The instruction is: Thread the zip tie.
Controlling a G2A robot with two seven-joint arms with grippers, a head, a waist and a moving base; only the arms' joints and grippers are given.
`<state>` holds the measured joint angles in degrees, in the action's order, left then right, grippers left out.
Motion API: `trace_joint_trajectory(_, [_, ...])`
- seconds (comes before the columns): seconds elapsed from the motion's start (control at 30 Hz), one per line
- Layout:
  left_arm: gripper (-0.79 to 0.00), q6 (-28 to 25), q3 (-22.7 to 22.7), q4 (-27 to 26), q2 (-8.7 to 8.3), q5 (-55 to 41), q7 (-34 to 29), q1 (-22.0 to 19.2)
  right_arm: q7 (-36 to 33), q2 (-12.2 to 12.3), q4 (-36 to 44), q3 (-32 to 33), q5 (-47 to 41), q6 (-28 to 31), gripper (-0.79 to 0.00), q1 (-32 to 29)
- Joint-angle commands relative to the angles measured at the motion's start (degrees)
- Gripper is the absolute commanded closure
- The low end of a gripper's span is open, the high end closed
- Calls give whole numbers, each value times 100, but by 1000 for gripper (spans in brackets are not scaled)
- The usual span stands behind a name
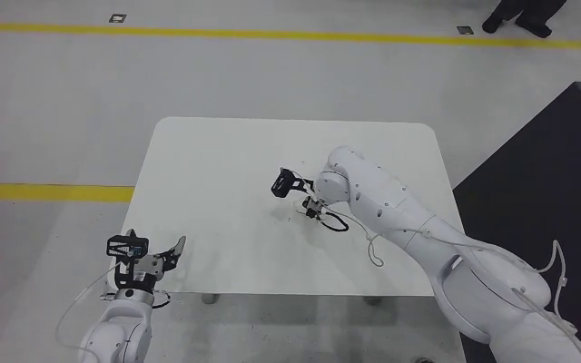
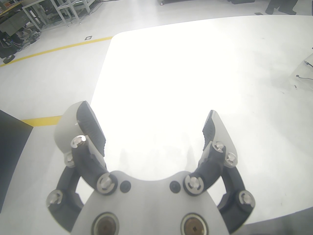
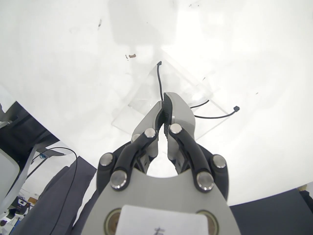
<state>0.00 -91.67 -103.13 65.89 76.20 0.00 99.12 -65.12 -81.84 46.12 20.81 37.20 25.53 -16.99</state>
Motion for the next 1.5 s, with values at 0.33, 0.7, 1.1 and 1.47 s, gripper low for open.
trace_joint_trajectory(0.33, [-785, 0, 0, 0, 0, 0, 0, 0, 338, -161, -437, -84, 258, 1039, -83, 83])
trace_joint_trajectory(0.7, [-785, 0, 0, 0, 0, 0, 0, 0, 529, -443, -1037, -169, 296, 1493, -225, 218])
trace_joint_trajectory(1.1, [-785, 0, 0, 0, 0, 0, 0, 0, 659, -785, -1536, -295, 430, 1636, -206, 300])
trace_joint_trajectory(1.47, [-785, 0, 0, 0, 0, 0, 0, 0, 692, -1093, -2101, -355, 443, 1773, -135, 366])
